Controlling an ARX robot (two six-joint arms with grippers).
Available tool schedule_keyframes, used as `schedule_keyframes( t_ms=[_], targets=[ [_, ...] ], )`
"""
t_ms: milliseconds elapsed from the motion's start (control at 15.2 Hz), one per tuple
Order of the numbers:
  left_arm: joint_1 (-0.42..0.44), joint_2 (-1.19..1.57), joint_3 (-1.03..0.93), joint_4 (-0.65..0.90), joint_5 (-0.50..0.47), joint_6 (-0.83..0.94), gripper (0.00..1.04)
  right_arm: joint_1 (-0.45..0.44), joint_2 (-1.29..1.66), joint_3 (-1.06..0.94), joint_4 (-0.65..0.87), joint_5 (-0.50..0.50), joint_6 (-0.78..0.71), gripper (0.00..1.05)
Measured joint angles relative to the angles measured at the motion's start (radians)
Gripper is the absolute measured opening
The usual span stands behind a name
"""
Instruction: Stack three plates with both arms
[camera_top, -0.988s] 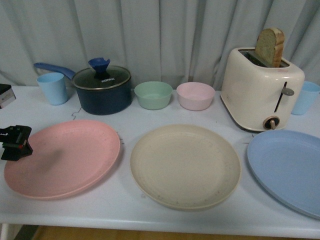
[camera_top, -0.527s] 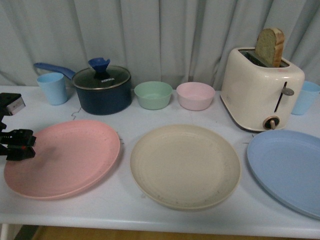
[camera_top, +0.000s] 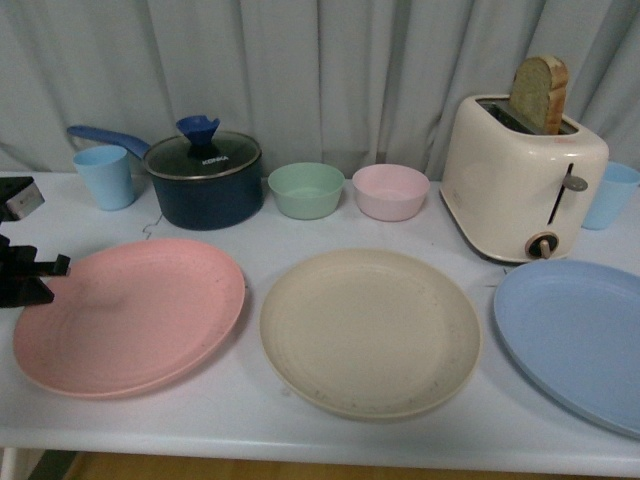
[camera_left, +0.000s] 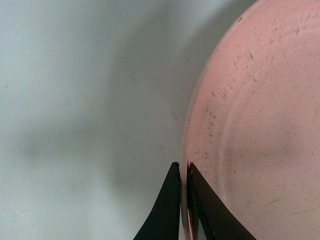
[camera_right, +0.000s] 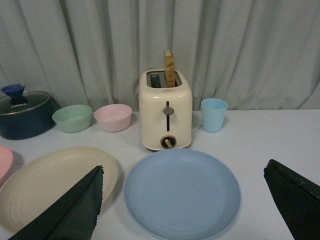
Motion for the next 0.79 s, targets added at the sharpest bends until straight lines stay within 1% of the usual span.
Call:
schedule_keyframes(
  t_ms=[66,395,593,659,791],
  targets=[
    [0.004,-0.02,-0.013,0.0,0.002,-0.003,0.03,0.0,0.0,0.0,0.0,0.0,0.0,0.98],
    [0.039,-0.216,-0.08,-0.04,-0.051,-0.011,0.03,0.0,0.0,0.0,0.0,0.0,0.0,0.98],
    [0.043,-0.375,-0.097,-0.077,-0.045,-0.021,0.03,0.0,0.0,0.0,0.0,0.0,0.0,0.98],
    [0.033,-0.423,-0.097,-0.092,-0.035,-0.04,0.03,0.0,0.0,0.0,0.0,0.0,0.0,0.98],
    [-0.027,-0.498,-0.097,-0.122,-0.037,-0.058,0.03,0.0,0.0,0.0,0.0,0.0,0.0,0.98]
  ],
)
